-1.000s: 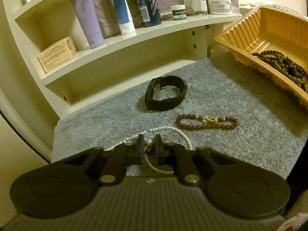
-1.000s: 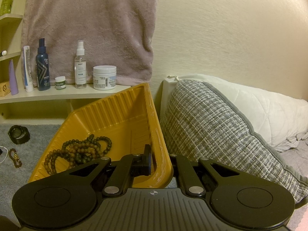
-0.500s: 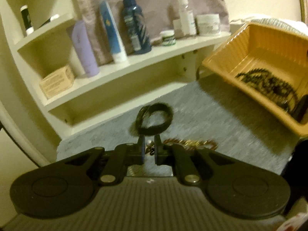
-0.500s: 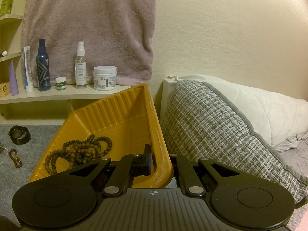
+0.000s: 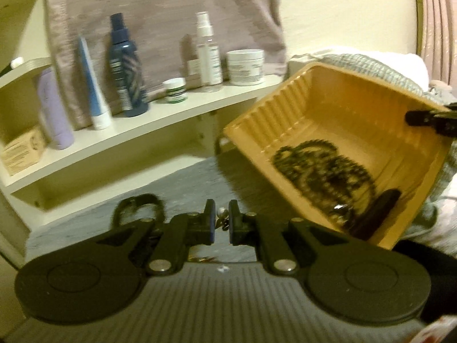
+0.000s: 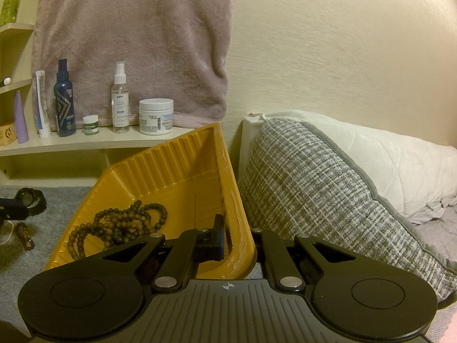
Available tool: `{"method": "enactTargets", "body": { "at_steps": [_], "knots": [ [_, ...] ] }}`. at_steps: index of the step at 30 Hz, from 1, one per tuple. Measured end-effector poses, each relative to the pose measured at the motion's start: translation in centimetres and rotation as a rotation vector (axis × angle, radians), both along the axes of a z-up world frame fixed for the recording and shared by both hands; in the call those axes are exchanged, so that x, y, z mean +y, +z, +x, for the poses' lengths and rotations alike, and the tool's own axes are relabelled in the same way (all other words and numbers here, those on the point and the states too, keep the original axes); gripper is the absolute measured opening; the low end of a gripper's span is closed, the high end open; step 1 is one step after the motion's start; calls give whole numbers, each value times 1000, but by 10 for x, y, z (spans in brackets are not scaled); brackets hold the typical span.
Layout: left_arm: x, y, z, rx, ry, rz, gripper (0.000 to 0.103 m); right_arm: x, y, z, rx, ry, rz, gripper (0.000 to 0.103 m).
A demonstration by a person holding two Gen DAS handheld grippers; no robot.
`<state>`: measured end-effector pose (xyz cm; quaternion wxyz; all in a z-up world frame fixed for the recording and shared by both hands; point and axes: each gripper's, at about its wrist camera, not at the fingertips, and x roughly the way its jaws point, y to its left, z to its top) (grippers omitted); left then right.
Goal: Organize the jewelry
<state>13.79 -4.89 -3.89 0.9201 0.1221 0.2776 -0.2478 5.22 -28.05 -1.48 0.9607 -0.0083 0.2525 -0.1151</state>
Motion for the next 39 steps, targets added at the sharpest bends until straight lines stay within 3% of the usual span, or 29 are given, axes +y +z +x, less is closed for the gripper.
{"method": "enactTargets", "body": {
  "at_steps": [13,32,34,39],
  "knots": [
    [-30,5,-6,18,-67,-42,8,3,1,0,-2,3,3,6],
    [-94,8,-23,45,-245,-89,9,5,2,-1,-3,3,6,6],
    [-95,7,-24,46,-251,-93,31,5,2,0,-3,2,6,6],
    [-82,7,-27,26,-218,-100,33,5,2,0,-2,2,6,6]
  ]
}}
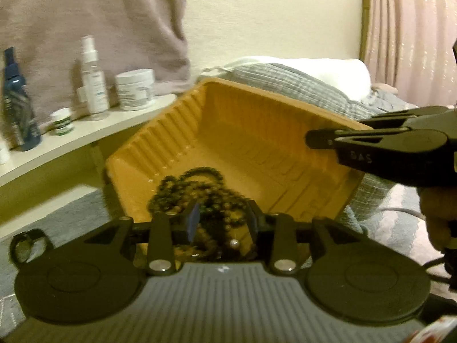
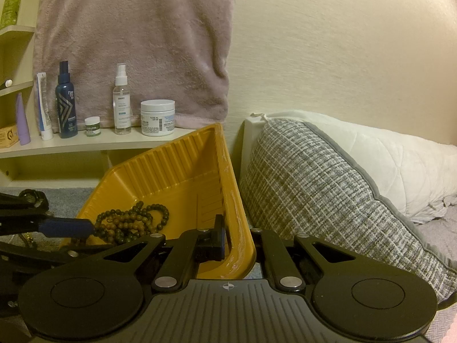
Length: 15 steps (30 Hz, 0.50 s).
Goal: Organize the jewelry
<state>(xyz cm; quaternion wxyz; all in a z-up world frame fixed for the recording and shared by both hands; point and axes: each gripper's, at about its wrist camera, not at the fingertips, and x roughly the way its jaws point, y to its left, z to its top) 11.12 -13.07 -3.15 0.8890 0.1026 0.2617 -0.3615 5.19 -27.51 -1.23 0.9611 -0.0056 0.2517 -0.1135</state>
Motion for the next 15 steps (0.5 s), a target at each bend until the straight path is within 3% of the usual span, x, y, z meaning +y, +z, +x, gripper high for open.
{"method": "enactTargets", "body": {
  "at_steps": [5,15],
  "knots": [
    [42,-2,6,-14,126,-1,33,0,0,1,1,-2,1,6],
    [123,-30,29,25,364,105,32,-4,-3,0,2,-8,3,6]
  ]
}}
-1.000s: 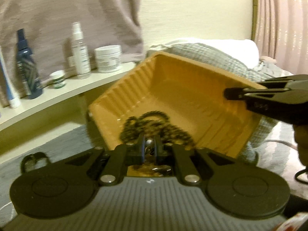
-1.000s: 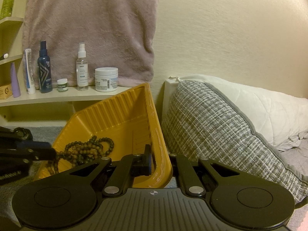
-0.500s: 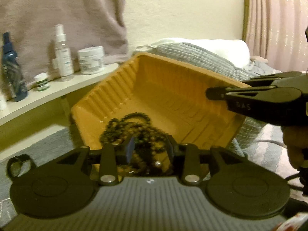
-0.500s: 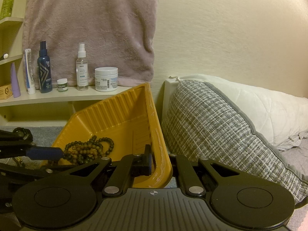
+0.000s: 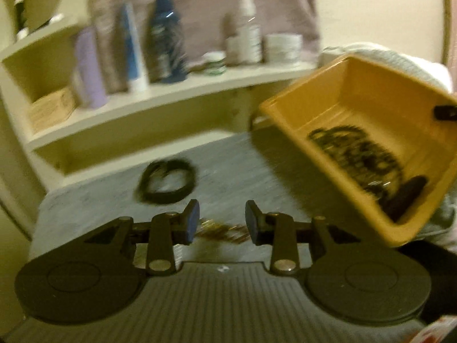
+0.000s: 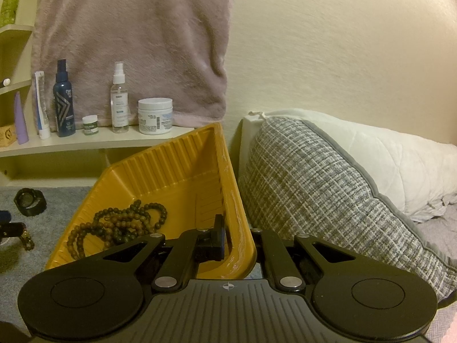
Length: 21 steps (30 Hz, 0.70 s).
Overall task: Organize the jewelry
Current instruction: 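Grasp the brown bead bracelet with gold clasp using the left gripper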
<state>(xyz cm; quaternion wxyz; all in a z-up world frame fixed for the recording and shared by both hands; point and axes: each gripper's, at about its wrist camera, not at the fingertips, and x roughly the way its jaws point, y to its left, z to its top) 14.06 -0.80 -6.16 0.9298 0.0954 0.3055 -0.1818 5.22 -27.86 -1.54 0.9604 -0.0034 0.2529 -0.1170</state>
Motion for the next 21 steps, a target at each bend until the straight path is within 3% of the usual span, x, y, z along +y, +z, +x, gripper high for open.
{"method": "enactTargets", "body": {
  "at_steps": [17,21],
  "knots": [
    [-5,-27,36,101,60,-10,31,-3,-1,1,5,-1,-2,6],
    [-5,-25,35,117,59,-13,24,-5,-2,0,6,-2,0,6]
  ]
}}
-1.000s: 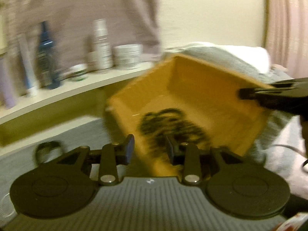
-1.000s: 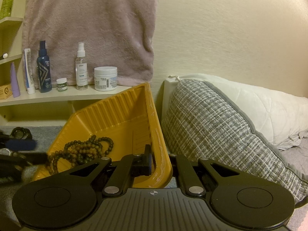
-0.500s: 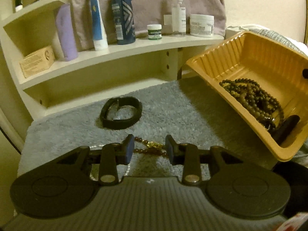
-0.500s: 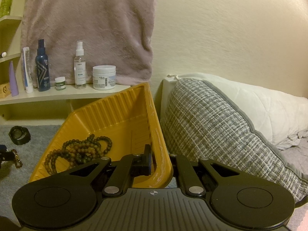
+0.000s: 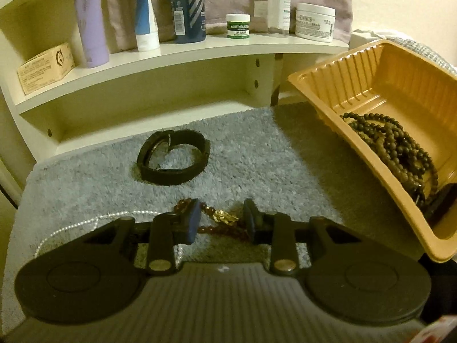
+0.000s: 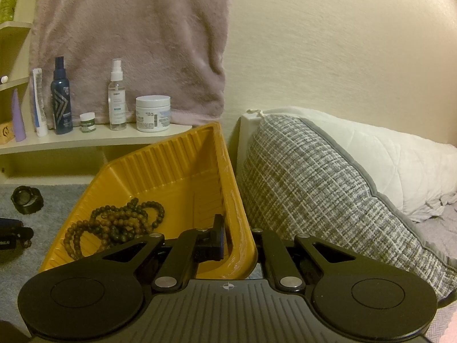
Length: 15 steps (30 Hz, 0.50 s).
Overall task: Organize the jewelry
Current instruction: 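Grasp the brown bead bracelet with gold clasp using the left gripper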
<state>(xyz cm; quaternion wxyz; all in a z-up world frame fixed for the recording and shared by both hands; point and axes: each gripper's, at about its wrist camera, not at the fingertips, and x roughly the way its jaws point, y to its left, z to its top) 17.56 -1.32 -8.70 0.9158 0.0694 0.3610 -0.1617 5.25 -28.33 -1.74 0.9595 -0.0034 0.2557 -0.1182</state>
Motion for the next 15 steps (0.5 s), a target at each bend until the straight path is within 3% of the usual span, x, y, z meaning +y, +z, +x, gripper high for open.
{"method": "enactTargets", "body": {
  "at_steps": [7,15],
  "knots": [
    [-5,1,-6,-1,-30,16,10,-1,0,0,0,0,1,7],
    [-10,13,-18,-68,-59,40,9,0,0,0,0,0,1,6]
  ]
}}
